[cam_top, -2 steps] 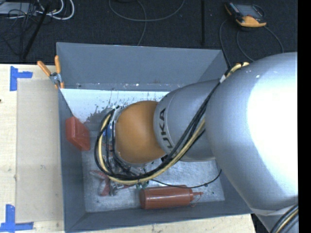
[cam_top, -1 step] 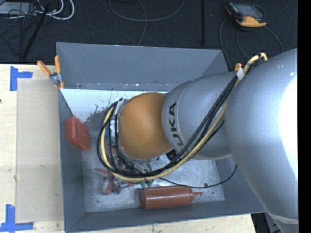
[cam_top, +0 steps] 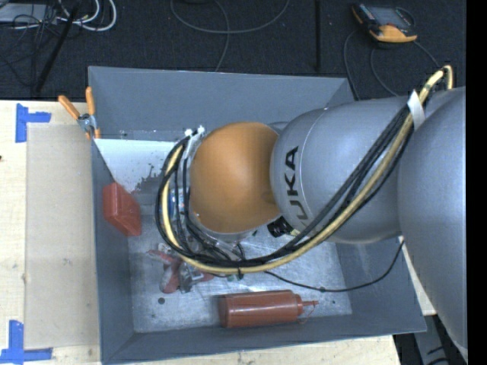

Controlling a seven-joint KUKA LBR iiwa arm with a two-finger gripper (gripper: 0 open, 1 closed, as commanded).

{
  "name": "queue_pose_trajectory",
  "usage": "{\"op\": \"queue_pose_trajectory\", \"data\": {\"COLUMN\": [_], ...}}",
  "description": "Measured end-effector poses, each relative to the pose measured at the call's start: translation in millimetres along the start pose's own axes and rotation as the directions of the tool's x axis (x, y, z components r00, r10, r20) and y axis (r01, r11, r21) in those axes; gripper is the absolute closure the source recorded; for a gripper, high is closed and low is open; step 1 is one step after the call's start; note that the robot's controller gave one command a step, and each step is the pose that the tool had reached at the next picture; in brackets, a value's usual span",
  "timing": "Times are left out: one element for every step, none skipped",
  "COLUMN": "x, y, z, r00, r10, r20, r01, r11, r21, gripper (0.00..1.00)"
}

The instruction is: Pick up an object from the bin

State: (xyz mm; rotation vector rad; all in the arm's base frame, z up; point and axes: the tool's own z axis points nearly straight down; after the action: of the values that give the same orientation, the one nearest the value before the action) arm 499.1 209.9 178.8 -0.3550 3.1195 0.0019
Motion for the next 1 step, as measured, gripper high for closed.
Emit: {"op": "queue_pose_trajectory", "data": {"x": [-7.1], "y": [-7.2], "z": [17.5], "r00": [1.0], "r10": [0.004], "r20": [-0.017], "r01": [-0.004], "r11": [1.0], "r21": [0.003], "gripper": [1.0]}}
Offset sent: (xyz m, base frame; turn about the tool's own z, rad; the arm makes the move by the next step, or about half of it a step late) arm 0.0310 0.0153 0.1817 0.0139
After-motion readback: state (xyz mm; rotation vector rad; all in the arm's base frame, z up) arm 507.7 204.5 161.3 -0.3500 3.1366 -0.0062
